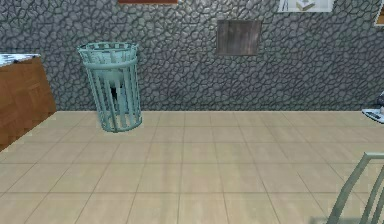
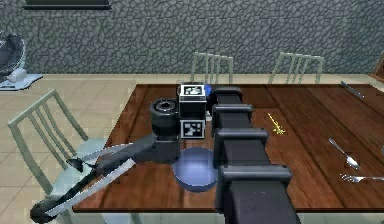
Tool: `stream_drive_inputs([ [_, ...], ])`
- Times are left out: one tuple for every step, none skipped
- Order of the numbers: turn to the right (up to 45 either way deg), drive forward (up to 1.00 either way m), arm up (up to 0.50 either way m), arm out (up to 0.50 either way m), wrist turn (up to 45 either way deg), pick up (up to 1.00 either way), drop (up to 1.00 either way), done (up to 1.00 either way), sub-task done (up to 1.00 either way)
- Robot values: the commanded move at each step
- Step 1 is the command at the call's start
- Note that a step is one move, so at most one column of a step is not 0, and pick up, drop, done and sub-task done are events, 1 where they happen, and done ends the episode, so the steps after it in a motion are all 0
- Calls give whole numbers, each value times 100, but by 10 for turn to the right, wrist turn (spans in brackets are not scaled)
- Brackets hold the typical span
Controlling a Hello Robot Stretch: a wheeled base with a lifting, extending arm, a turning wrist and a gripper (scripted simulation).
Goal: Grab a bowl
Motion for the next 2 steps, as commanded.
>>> stream_drive_inputs([
  [0,0,0,0,450,0,0,0,0],
  [0,0,0,0,450,0,0,0,0],
])
